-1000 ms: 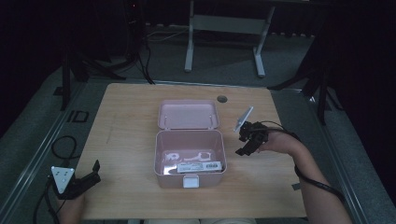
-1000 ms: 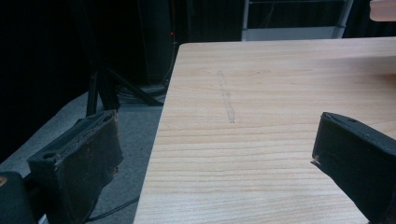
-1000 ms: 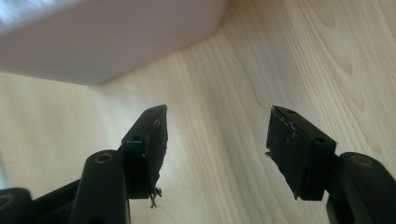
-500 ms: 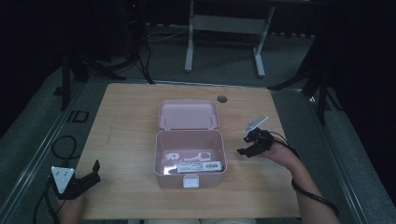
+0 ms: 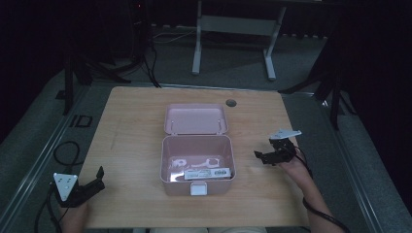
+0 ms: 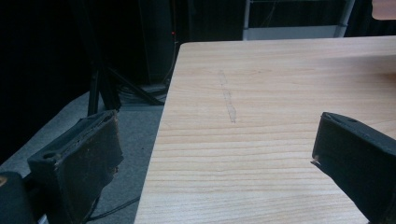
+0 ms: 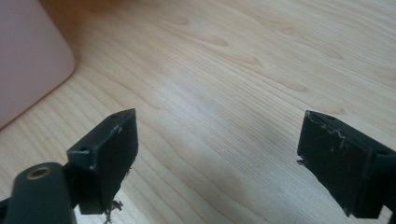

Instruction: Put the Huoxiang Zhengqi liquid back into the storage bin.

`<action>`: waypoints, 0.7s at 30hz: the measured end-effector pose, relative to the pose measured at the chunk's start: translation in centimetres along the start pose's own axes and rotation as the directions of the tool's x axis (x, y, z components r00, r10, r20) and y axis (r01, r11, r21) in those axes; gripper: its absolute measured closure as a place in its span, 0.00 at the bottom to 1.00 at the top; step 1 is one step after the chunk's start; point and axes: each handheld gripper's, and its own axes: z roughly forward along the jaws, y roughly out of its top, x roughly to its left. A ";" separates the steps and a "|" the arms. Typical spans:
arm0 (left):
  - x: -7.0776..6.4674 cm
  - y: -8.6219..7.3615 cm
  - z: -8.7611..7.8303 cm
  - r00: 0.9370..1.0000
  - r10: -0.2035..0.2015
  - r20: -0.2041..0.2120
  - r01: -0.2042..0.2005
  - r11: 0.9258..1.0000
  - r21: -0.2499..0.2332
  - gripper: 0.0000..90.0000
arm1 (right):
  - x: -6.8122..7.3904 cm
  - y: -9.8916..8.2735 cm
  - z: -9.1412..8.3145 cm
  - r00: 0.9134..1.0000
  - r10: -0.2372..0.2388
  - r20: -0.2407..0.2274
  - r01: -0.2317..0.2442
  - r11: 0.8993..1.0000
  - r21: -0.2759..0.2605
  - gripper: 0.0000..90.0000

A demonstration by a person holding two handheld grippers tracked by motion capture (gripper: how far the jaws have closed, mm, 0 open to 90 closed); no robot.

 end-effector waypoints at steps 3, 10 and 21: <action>0.0 0.0 0.0 1.000 0.000 0.000 0.000 1.000 -0.001 0.02 | -0.2 -0.9 0.0 1.000 0.009 0.029 -0.008 1.000 -0.023 0.12; 0.0 0.0 0.0 1.000 0.000 0.000 0.000 1.000 0.000 0.02 | -0.6 -2.9 -0.3 0.987 0.057 0.149 -0.041 0.993 -0.107 0.12; 0.0 0.0 0.0 1.000 0.000 -0.001 0.000 1.000 -0.003 0.02 | -0.9 -4.9 -1.1 0.928 0.218 0.301 -0.150 0.961 -0.233 0.12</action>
